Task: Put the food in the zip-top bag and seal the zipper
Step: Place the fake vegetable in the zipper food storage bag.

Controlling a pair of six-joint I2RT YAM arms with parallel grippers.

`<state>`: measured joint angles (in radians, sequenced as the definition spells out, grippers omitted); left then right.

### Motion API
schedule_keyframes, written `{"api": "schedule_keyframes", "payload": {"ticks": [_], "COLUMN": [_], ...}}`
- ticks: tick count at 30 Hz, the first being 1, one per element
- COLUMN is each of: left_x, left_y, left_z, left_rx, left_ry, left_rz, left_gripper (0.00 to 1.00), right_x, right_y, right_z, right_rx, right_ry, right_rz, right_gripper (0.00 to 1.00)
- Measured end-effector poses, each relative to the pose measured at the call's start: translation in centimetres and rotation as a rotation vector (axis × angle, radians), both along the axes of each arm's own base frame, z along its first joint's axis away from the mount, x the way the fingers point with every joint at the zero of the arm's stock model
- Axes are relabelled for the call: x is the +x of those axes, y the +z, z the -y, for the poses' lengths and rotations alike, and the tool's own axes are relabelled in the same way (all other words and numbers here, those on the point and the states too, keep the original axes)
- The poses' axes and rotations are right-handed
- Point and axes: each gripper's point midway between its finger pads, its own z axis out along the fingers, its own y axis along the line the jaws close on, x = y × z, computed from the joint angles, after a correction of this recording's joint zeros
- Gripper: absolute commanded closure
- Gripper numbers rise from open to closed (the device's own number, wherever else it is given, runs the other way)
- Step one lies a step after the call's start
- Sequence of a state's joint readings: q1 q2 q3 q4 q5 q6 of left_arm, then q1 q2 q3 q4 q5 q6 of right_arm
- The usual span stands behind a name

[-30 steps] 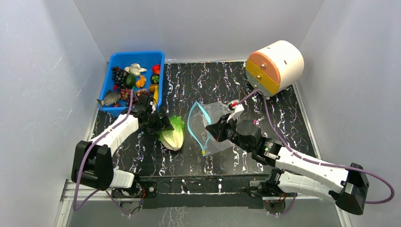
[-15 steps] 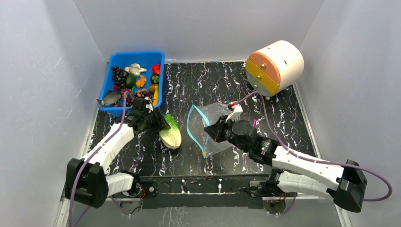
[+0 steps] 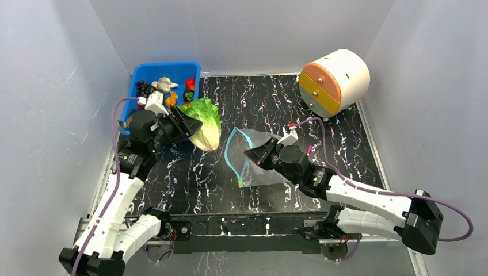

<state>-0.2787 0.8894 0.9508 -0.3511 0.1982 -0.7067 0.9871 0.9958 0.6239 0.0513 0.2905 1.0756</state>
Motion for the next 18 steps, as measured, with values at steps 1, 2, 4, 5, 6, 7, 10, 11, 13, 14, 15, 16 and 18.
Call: {"api": "schedule_keyframes", "payload": {"ticks": [1, 2, 4, 5, 6, 7, 10, 11, 13, 14, 15, 16, 18], "left_x": [0.0, 0.0, -0.2, -0.3, -0.3, -0.5, -1.0, -1.0, -1.2, -1.2, -1.2, -1.2, -1.1], "left_y": [1.1, 2.4, 4.6, 5.5, 6.3, 7.1, 8.9, 9.2, 9.4, 9.3, 9.1, 8.8, 8.4], "left_z": [0.1, 0.3, 0.7, 0.9, 1.1, 1.3, 1.9, 2.1, 2.3, 2.4, 2.4, 2.5, 2.5], "left_rx": [-0.014, -0.031, -0.060, -0.075, -0.087, -0.103, -0.144, -0.151, -0.163, -0.166, -0.166, -0.164, -0.154], "left_ry": [-0.007, -0.020, -0.046, -0.058, -0.069, -0.084, -0.126, -0.136, -0.156, -0.160, -0.164, -0.168, -0.172], "left_rz": [0.039, 0.091, 0.178, 0.218, 0.251, 0.293, 0.387, 0.408, 0.450, 0.462, 0.469, 0.478, 0.498], "left_gripper": [0.51, 0.51, 0.51, 0.51, 0.49, 0.48, 0.50, 0.50, 0.51, 0.51, 0.52, 0.52, 0.55], "right_x": [0.1, 0.2, 0.5, 0.6, 0.7, 0.9, 1.3, 1.4, 1.4, 1.4, 1.4, 1.4, 1.4], "right_y": [0.2, 0.5, 0.8, 1.0, 1.5, 1.9, 4.3, 5.3, 7.1, 7.9, 8.8, 9.6, 10.6], "right_z": [-0.2, -0.5, -1.2, -1.7, -2.2, -2.7, -4.4, -4.9, -5.8, -6.2, -6.6, -7.0, -7.5], "right_rx": [0.023, 0.050, 0.088, 0.103, 0.121, 0.139, 0.223, 0.259, 0.329, 0.360, 0.390, 0.416, 0.444], "right_ry": [-0.004, -0.009, -0.012, -0.009, -0.004, 0.003, 0.031, 0.044, 0.069, 0.083, 0.097, 0.109, 0.126], "right_rz": [-0.008, -0.016, -0.036, -0.041, -0.045, -0.045, -0.028, -0.021, -0.004, 0.004, 0.013, 0.021, 0.031], "right_gripper": [1.00, 1.00, 1.00, 1.00, 1.00, 1.00, 1.00, 1.00, 1.00, 1.00, 1.00, 1.00, 1.00]}}
